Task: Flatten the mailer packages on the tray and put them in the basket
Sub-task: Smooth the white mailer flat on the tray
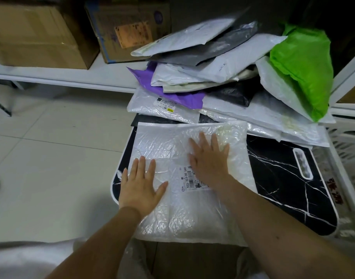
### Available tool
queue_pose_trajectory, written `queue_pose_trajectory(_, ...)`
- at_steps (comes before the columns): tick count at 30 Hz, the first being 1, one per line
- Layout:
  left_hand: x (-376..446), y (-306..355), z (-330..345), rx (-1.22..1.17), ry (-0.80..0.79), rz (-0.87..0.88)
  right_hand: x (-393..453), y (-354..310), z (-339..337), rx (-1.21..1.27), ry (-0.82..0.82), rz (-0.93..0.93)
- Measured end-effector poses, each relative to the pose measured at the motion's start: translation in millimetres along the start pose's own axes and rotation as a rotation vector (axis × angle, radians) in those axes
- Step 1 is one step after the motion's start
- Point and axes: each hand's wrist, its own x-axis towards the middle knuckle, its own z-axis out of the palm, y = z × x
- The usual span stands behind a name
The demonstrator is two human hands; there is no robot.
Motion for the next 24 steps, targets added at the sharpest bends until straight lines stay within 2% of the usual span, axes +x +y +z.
queue_pose_trajectory(4,6.6,9.4,-18.1,0.1,0.056,-0.003,13.2,-37.7,2.1,-0.007,-0.076,-0.149)
queue_pose_trajectory(7,32.3,35.3,-30.0,0.008,0.182,-0.067,16.7,-44.0,8.6,0.04,-0.123,-0.128)
queue_pose_trajectory(11,58.2,55.8,-18.3,-0.2,0.074,0.028,19.0,-32.6,10.9,0.102,-0.117,-0.085)
queue_pose_trajectory(13,63.3,51.6,-13.1,-0.155,0.002,0.046,21.4,-23.5,10.0,0.152,-0.084,-0.053)
queue_pose_trajectory(17,69.0,36.5,-12.6,-0.084,-0.023,-0.058,18.3,5.3,10.6,0.085,-0.028,0.052)
queue_pose_trajectory(20,68.8,31.5,-14.9,-0.086,-0.031,-0.107,11.2,30.2,9.0,0.052,-0.047,0.198)
queue_pose_trajectory(24,66.8,32.8,-15.5,-0.096,-0.014,-0.173,3.9,45.9,8.7,0.093,-0.063,0.263)
